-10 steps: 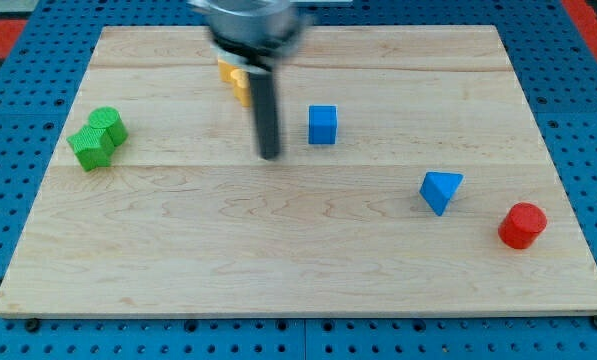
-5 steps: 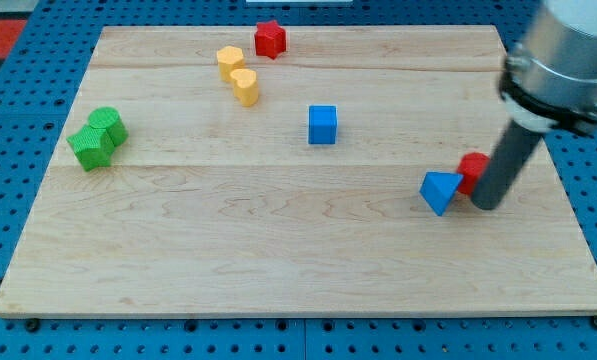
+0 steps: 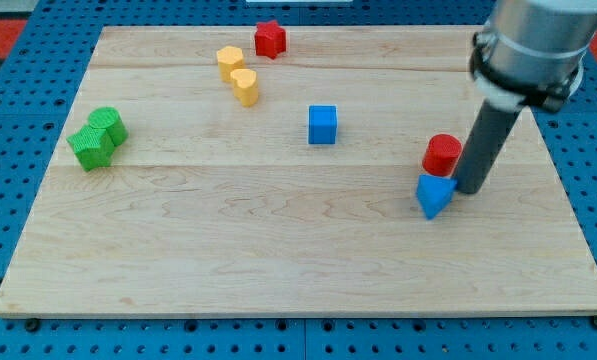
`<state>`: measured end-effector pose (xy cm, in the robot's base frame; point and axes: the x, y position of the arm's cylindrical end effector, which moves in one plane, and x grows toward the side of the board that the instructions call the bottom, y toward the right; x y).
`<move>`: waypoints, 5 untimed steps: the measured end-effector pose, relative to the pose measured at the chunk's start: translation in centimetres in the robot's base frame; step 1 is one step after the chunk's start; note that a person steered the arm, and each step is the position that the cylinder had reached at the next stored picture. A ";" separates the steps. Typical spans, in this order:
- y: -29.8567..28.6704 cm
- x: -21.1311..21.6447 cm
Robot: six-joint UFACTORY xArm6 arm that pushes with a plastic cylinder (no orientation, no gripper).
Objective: Place red circle to the bottom of the red star
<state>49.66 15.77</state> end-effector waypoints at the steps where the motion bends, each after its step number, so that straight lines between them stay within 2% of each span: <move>1: -4.7 -0.2; 3: -2.1 -0.1; 4: -2.1 -2.8; 5: 1.3 -6.3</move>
<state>43.40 17.07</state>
